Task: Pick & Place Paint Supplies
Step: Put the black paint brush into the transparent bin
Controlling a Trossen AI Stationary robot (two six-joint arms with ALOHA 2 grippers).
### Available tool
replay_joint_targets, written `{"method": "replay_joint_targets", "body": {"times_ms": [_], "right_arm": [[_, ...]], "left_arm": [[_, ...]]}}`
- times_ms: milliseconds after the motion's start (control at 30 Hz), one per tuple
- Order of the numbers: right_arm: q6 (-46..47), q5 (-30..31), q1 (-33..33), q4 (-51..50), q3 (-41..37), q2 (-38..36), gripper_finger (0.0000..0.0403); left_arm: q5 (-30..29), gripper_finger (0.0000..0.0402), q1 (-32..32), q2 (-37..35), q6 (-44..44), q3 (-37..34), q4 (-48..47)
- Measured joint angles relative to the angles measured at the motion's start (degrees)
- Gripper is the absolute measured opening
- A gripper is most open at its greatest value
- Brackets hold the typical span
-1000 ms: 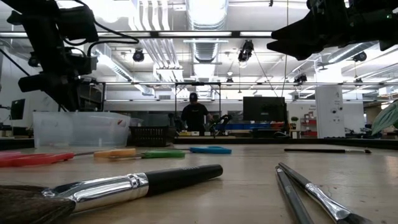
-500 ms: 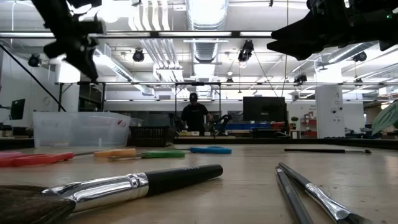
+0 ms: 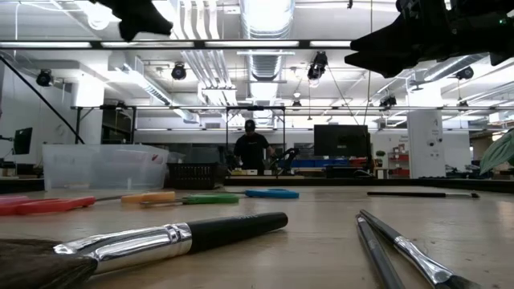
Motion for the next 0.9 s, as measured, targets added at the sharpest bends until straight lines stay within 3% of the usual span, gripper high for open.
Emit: {"method": "replay_joint_targets", "body": {"times_ms": [233, 700, 900], "right_arm": [[0.0, -0.01, 0.0, 0.02, 0.0, -0.02, 0.0331], [0.02, 0.0, 0.0, 0.02, 0.0, -0.04, 0.0331], [0.0, -0.01, 0.0, 0.02, 0.0, -0.04, 0.0331]], "left_arm": [[11.27, 0.0102, -0.14, 0.07, -0.7, -4.38, 14.67], [11.4, 0.0102, -0.14, 0.07, -0.79, -9.97, 16.36], [11.35, 0.0102, -1.16, 0.92, -12.06, -10.51, 16.38]]}}
